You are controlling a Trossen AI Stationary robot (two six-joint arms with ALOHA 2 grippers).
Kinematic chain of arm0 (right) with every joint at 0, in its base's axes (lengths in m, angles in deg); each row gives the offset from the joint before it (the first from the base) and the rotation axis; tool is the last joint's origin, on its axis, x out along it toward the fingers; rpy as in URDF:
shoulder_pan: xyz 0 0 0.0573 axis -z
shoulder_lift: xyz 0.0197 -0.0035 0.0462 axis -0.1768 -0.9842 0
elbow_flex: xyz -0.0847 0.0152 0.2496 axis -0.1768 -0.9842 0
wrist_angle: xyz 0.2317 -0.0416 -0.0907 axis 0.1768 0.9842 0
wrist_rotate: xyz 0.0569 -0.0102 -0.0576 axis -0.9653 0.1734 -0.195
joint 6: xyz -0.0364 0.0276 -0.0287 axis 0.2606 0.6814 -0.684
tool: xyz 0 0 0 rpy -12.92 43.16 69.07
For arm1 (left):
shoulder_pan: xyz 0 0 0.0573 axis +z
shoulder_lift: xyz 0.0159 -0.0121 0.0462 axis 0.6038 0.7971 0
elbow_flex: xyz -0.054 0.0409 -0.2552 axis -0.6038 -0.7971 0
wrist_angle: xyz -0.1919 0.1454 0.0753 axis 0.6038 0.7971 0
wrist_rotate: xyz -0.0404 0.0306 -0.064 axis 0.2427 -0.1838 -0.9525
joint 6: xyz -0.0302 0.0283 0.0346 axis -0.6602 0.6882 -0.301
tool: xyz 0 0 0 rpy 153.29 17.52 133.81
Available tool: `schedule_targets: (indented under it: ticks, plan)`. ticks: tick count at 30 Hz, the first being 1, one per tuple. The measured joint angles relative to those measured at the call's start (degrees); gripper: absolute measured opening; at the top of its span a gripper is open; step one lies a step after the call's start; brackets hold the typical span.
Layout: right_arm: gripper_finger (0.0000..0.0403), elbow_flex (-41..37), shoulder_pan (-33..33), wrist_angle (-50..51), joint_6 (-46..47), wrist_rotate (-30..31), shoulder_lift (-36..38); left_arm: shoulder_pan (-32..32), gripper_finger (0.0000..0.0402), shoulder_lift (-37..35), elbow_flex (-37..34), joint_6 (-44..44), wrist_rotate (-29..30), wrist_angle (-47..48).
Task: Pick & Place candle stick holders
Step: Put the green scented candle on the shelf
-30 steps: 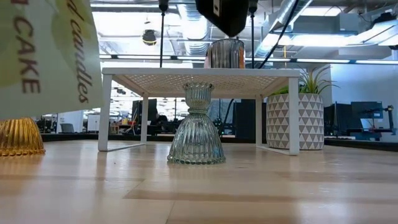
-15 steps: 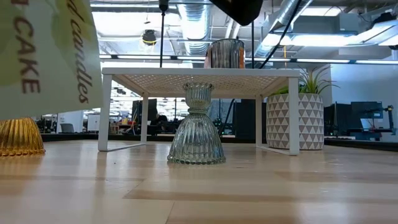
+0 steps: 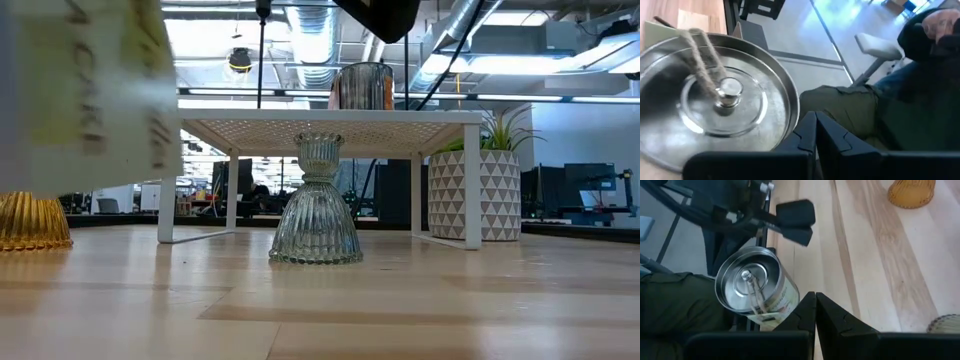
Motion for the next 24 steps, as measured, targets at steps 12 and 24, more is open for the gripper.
schedule_targets:
  ticks: [12, 24]
  plan:
    - [0.0, -0.02, -0.06, 1.54, 0.02, 1.03, 0.11, 4.2, 0.0005, 2.67, 0.02, 6.09, 7.83, -1.37]
    - [0.0, -0.09, -2.37, 15.94, 5.72, 6.96, 4.9, 14.44, 0.0005, 2.67, 0.02, 16.73, 4.08, -1.88]
